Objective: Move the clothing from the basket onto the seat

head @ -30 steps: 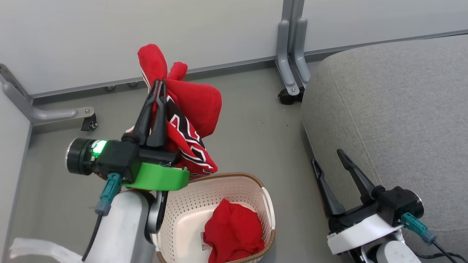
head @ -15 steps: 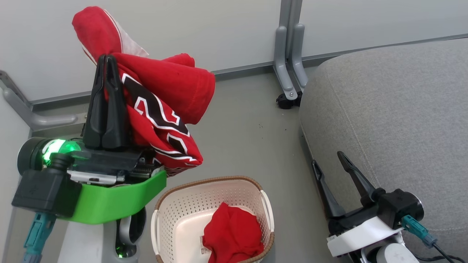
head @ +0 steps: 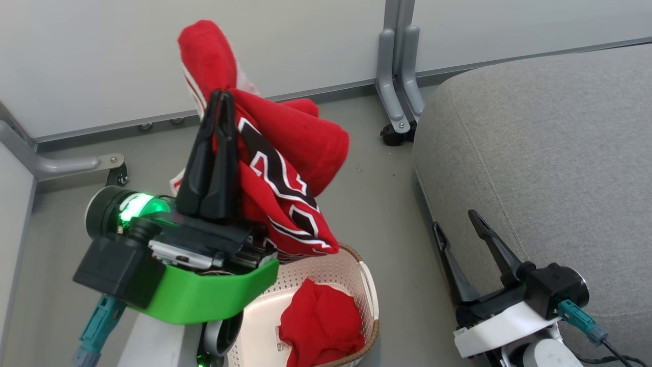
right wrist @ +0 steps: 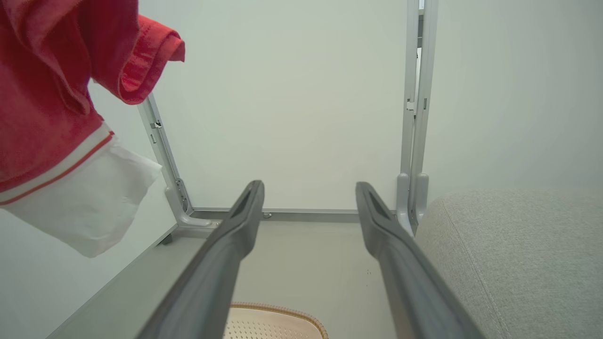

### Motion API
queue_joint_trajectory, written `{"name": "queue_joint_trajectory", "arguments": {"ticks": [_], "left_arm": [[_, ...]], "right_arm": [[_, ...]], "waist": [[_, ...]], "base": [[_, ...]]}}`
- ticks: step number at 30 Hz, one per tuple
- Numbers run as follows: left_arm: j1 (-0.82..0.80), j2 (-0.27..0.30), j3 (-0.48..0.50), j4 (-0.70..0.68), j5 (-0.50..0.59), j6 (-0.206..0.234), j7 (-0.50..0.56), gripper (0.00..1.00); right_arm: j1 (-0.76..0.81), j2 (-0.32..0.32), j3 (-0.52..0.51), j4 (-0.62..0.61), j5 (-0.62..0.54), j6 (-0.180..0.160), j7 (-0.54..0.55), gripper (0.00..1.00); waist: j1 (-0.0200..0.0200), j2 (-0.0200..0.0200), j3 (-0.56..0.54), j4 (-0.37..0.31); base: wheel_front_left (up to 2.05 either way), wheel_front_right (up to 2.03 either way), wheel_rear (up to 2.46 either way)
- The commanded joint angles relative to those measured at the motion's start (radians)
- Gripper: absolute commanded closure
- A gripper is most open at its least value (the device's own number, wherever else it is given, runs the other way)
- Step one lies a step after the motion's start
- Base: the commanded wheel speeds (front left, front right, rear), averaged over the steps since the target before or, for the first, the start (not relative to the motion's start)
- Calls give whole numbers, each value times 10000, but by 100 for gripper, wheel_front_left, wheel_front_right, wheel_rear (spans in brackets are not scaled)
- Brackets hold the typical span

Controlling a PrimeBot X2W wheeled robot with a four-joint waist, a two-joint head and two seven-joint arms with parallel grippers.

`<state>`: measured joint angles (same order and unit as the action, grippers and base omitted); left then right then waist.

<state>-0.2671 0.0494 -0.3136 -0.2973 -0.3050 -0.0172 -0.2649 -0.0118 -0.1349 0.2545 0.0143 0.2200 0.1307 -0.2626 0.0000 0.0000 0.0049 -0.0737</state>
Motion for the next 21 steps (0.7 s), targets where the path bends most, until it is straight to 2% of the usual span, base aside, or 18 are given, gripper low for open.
{"name": "queue_joint_trajectory", "arguments": {"ticks": [1,8,21], "left_arm": [[-65,21,-114,28,1,-54,9,100],[-148,22,-239,104,-55,64,9,100],[-177,22,-149,92,-86,21,9,100]], "right_arm": [[-77,27,2,-3,-75,1,-35,0],[-141,-23,29,10,-80,1,-35,0],[14,-173,130,-61,-165,1,-35,0]], "waist": [[0,0,2,-32],[0,0,-18,-161],[0,0,32,-227]], "base": [[0,0,0],[0,0,0],[0,0,0]]}}
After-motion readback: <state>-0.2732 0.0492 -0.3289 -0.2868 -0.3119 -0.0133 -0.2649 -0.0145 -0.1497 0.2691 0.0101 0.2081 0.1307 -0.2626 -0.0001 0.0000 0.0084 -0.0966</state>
